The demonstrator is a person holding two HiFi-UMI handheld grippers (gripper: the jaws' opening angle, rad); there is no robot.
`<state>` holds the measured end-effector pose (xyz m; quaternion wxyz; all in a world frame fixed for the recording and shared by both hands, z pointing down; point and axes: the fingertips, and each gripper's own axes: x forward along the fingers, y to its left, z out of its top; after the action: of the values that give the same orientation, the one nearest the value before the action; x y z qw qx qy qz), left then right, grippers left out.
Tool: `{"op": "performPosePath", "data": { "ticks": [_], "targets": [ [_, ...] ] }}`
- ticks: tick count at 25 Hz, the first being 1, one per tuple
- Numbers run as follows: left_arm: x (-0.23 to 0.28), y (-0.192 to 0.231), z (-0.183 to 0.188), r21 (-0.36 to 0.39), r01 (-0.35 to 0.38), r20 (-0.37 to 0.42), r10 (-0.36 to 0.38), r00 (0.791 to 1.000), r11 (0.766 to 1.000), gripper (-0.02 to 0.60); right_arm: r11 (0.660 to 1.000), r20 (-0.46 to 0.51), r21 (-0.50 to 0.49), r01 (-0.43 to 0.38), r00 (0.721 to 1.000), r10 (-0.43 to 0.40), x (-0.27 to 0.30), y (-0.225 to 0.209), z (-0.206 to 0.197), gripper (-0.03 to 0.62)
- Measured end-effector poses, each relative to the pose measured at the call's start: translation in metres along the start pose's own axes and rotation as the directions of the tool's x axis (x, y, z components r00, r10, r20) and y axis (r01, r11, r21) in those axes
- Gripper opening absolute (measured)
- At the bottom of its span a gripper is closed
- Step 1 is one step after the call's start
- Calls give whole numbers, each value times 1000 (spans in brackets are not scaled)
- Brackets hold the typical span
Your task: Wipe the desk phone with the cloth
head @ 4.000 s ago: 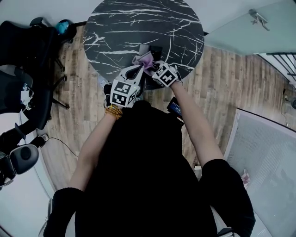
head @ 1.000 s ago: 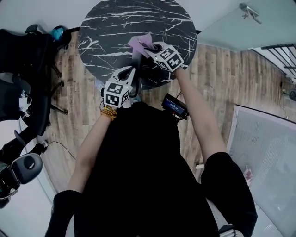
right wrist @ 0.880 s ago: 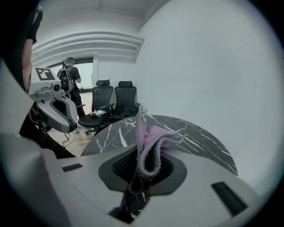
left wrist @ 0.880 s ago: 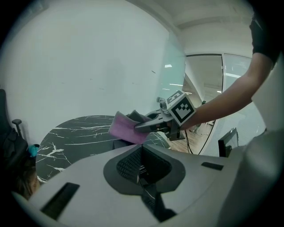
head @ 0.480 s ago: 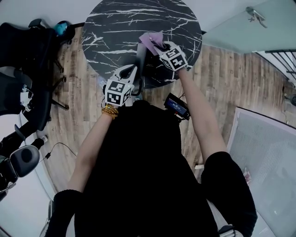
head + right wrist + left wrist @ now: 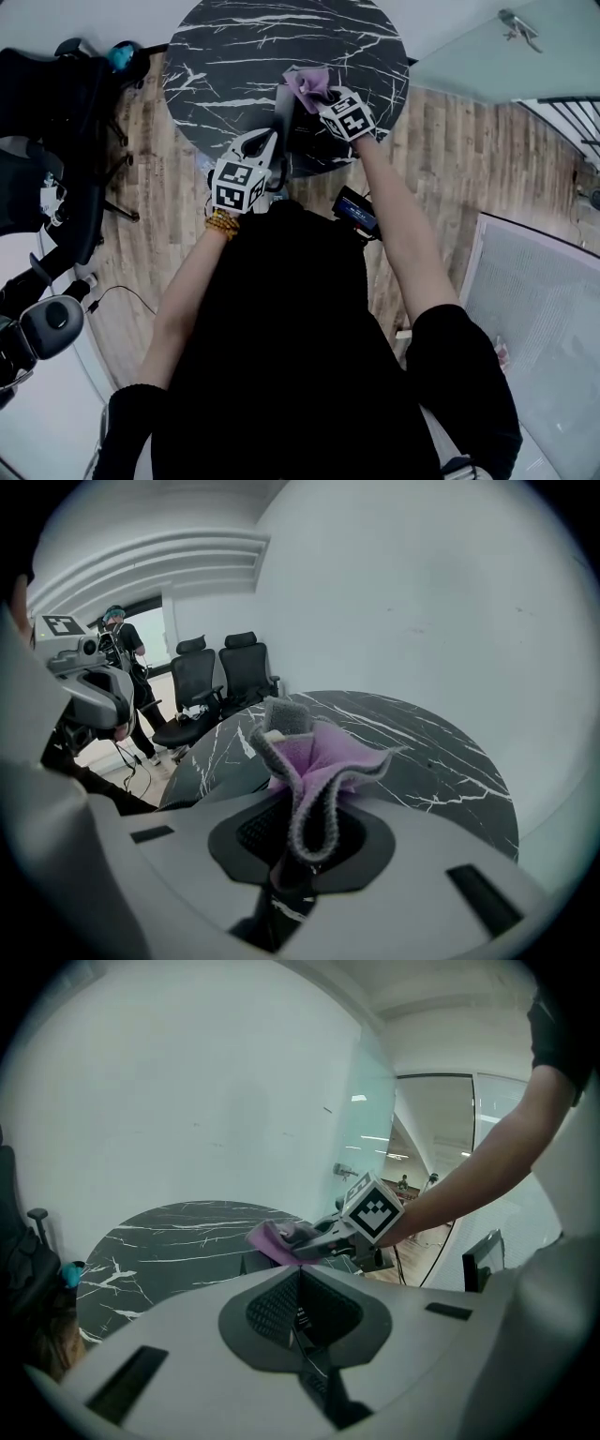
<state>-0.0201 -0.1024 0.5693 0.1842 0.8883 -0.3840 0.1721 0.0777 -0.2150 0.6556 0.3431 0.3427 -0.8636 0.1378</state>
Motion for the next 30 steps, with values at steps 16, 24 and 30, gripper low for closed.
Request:
{"op": "performPosePath", "data": {
  "ticks": [16,24,30],
  "targets": [
    [5,-8,0,3,15,1,-15,1000,1000,14,1000,-10,4,-6,1000,6,-1,11,-11,55],
    [5,-9,1,5,15,9,-15,1000,1000,14,1000,-12,15,-17,1000,17,-2,21,-19,55],
    [13,-2,11,2,2,22,-2,1000,1000,14,999,-23,31,-26,999,26,-1,30,-27,55]
  ]
}}
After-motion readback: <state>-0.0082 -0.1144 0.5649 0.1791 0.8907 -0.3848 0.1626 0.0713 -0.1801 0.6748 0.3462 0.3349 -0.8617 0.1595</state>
